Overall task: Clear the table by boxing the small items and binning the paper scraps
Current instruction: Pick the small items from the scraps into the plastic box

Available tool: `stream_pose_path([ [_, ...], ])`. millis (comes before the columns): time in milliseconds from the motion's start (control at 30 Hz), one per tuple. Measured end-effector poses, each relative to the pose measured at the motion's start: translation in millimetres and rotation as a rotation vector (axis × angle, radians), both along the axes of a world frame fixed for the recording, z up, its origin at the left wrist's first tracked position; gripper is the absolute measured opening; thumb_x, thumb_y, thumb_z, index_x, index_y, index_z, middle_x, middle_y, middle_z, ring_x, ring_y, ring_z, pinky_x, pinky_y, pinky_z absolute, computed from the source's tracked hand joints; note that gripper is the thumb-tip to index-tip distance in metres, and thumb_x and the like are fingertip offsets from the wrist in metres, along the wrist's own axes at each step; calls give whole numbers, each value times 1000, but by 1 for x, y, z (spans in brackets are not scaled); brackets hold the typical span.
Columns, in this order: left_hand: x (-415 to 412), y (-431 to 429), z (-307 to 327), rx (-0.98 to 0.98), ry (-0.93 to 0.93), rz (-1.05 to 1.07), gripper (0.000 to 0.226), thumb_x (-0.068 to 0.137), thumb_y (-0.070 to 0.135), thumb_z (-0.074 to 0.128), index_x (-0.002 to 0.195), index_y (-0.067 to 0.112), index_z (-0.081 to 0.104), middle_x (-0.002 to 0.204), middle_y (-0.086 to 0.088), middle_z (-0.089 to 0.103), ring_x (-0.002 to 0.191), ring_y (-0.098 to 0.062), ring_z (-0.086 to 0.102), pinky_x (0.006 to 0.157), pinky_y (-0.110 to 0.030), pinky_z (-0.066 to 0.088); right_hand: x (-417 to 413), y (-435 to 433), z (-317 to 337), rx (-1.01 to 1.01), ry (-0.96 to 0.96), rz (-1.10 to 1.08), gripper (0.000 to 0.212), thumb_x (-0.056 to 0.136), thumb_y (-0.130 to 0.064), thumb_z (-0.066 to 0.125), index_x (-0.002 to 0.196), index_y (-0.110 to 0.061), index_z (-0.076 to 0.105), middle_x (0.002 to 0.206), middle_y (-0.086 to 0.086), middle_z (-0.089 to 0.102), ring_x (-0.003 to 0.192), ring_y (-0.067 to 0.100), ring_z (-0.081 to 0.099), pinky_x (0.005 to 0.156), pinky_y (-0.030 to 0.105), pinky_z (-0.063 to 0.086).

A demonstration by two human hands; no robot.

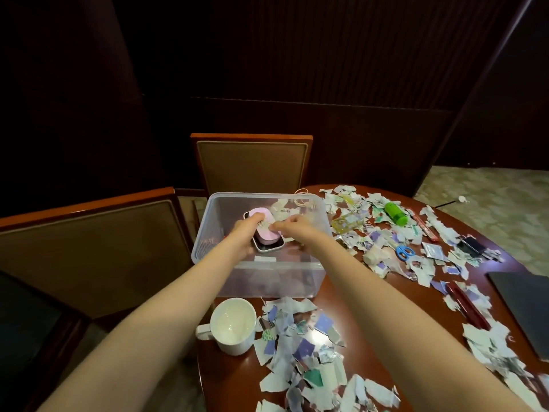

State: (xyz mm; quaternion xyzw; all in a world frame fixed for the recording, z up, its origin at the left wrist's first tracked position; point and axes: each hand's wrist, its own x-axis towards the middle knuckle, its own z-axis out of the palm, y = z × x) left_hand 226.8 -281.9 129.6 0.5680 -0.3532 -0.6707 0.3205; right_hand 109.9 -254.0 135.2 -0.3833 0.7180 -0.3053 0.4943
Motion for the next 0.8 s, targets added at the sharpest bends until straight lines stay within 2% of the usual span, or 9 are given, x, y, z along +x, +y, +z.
stream_pose_path([
  [67,3,-10,-3,36,91,81,46,94,18,52,135,2,40,126,-20,56,108,-34,60,78,-45,51,2,-5,-3,120,-186,-5,31,87,-30,60,108,-9,53,92,10,62,75,22,62,72,34,55],
  [133,5,-16,-6,62,157,131,47,94,17,53,137,2,39,130,-20,55,114,-34,58,78,-43,49,5,-11,-5,208,-402,-33,22,91,-25,57,105,-10,51,91,13,62,74,23,64,65,33,56],
  [233,8,-26,-15,101,176,161,47,95,16,51,137,2,39,131,-20,54,117,-33,56,80,-41,49,11,-24,-13,250,-477,-81,22,92,-17,57,109,-7,48,88,15,58,73,24,62,57,33,57],
  [300,11,-31,-20,143,169,161,45,97,15,48,139,2,37,135,-19,51,121,-33,53,87,-41,47,16,-33,-17,277,-471,-112,23,91,-14,58,109,-6,47,87,14,57,75,25,61,59,34,57],
  [400,14,-38,-24,268,166,173,41,99,17,45,138,4,40,136,-16,51,124,-31,51,97,-40,43,20,-45,-24,300,-426,-121,21,91,-13,59,106,-4,46,88,13,57,82,23,61,49,29,56],
  [533,18,-48,-29,450,113,275,35,95,15,48,129,5,46,128,-13,54,123,-32,50,100,-44,41,27,-62,-34,326,-324,-75,19,91,-9,57,104,-2,45,104,14,56,115,26,55,82,37,50],
  [600,19,-53,-38,476,80,330,31,94,11,48,124,5,41,128,-12,46,129,-34,39,106,-47,33,33,-69,-39,346,-253,-33,19,92,-8,56,104,-1,44,121,17,54,118,28,52,81,37,49],
  [667,20,-56,-47,502,72,387,32,94,8,46,125,6,39,138,-14,39,133,-35,33,108,-48,30,38,-77,-49,387,-178,28,19,92,-9,56,104,0,44,132,18,49,121,29,52,79,34,50],
  [800,19,-56,-56,382,-19,295,24,95,-2,38,113,13,37,148,-15,34,136,-33,33,106,-43,33,44,-95,-70,449,-100,70,24,93,-11,55,112,1,46,132,19,49,111,28,56,88,33,51],
])
